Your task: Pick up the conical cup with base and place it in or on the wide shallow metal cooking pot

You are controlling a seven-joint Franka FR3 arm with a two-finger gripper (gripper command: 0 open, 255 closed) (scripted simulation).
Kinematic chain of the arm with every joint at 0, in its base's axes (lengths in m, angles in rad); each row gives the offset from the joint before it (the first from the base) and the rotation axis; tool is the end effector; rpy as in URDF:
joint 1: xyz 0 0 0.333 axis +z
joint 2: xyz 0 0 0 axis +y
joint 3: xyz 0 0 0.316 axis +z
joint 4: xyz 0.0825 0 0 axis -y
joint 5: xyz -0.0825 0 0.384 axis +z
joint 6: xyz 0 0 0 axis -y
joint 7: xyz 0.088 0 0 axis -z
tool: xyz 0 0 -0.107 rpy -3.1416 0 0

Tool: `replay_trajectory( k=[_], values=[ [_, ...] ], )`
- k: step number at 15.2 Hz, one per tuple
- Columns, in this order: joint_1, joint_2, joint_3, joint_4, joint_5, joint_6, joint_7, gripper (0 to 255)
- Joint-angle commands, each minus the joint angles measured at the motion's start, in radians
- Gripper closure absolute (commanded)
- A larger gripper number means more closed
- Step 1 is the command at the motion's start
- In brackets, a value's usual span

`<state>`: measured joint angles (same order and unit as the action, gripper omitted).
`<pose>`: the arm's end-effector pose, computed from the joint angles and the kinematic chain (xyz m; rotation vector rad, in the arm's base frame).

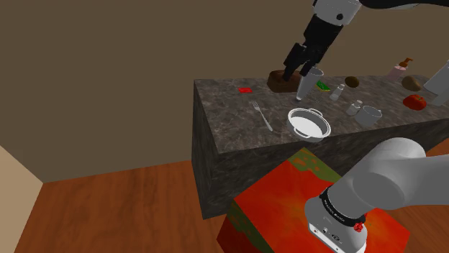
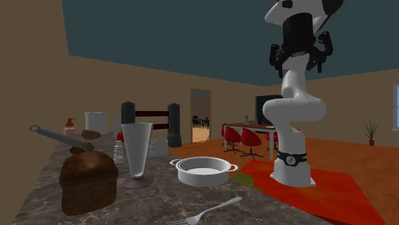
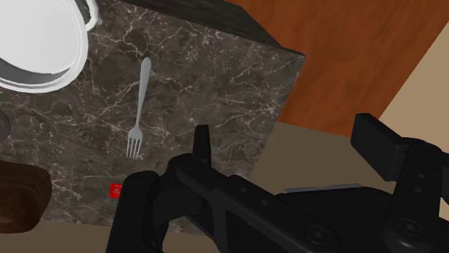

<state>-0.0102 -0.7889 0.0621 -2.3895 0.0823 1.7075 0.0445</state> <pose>0.3185 0.0297 0.5876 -3.0952 0.0239 -0.1618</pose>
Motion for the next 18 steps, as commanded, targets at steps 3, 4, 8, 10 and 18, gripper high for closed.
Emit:
replay_trajectory(
  k=[3, 4, 8, 10, 18],
  values=[
    [-0.016, 0.018, -0.046, -0.001, -0.022, 0.014, -0.05, 0],
    [-0.024, 0.029, -0.068, 0.0, -0.033, 0.022, -0.074, 0],
    [-0.054, 0.087, -0.158, 0.018, -0.072, 0.053, -0.173, 0],
    [-0.067, 0.123, -0.202, 0.034, -0.088, 0.068, -0.222, 0],
    [-0.1, 0.31, -0.376, 0.145, -0.116, 0.126, -0.421, 0]
  ],
)
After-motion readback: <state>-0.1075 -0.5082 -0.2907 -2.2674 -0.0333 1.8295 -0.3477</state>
